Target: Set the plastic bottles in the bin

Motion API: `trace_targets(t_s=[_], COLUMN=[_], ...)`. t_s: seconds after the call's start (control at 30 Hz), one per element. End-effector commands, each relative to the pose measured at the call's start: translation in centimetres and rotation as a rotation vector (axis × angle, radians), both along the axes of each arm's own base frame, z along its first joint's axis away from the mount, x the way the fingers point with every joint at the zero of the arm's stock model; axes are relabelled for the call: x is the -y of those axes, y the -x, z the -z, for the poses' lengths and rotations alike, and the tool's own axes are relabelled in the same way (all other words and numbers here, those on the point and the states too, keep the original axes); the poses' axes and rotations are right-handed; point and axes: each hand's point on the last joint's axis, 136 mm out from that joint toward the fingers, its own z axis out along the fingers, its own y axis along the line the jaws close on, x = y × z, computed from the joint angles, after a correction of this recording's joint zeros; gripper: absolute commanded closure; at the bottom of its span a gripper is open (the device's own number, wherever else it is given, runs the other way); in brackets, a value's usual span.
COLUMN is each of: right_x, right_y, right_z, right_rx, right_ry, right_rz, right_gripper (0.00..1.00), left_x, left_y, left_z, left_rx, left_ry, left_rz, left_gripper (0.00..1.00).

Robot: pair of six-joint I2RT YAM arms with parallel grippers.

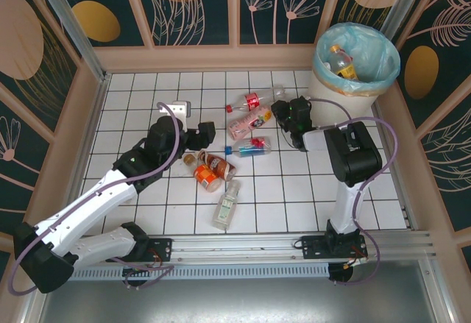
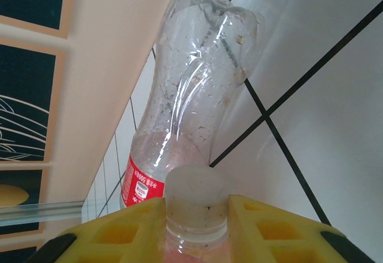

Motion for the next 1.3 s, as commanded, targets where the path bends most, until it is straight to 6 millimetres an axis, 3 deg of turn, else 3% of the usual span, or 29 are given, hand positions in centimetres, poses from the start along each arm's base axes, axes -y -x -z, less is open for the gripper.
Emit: trace_targets(t_s=[0.0, 0.23, 0.5, 0.63, 0.97, 1.27], right_x=[-0.3, -0.1, 0.4, 0.4, 1.5, 1.8], right_y=[0.0, 0.4, 0.8, 1.2, 1.0, -0.2], right_z=[-2.5, -1.2, 1.6, 1.8, 2.2, 3.0], right_rx=[0.081, 0.056, 0.000, -0.009, -0.018, -0.036], right_ry=[-0.016, -0.015, -0.016, -0.020, -0.067, -0.085], right_rz=[-0.015, -0.008, -0.011, -0.014, 0.012, -0.001], right_gripper=[0.68, 0.66, 0.65, 0.62, 0.40, 0.35], left_x=[-0.2, -0.1, -0.5, -0.7, -0.6, -0.5], left_y=[0.0, -0.1, 0.3, 0.3, 0.4, 0.1], left_z=[-1.0, -1.4, -0.7, -0.7, -0.4, 0.0], left_rx=[0.018, 0.028, 0.022, 0.023, 0.019, 0.012], left_ry=[0.019, 0.020, 0.012, 0.011, 0.011, -0.004], left_rz=[-0.018, -0.014, -0.019, -0.021, -0.020, -0.017], left_gripper=[0.13, 0.13, 0.13, 0.13, 0.13, 0.13])
